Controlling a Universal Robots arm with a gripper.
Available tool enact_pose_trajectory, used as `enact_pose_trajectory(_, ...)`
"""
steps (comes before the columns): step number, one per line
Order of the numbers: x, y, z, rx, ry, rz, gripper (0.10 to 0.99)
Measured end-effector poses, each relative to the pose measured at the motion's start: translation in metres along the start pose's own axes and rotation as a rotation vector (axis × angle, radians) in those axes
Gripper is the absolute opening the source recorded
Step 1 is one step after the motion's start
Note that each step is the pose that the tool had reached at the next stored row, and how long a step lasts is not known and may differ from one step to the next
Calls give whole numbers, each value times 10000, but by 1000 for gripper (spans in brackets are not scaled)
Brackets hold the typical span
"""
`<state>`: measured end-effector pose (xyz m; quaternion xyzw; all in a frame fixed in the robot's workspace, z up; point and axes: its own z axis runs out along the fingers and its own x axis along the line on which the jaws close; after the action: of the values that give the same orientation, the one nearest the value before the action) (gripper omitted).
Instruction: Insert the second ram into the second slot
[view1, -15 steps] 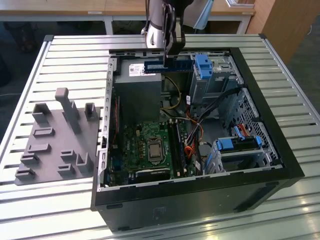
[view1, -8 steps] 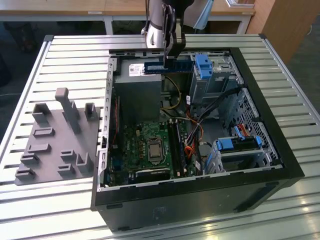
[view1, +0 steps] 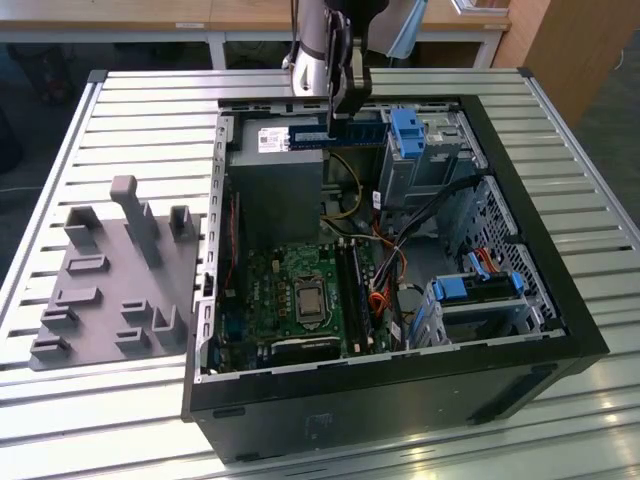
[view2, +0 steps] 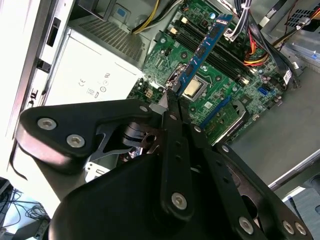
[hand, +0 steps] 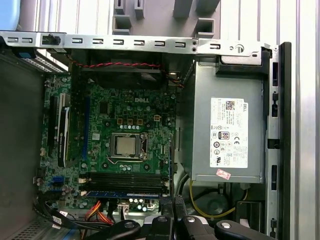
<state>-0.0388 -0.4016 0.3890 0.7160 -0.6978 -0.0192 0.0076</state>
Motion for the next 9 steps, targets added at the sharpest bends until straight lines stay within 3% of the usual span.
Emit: enact_pose_trajectory(9,52,1,-1,0,0,0,129)
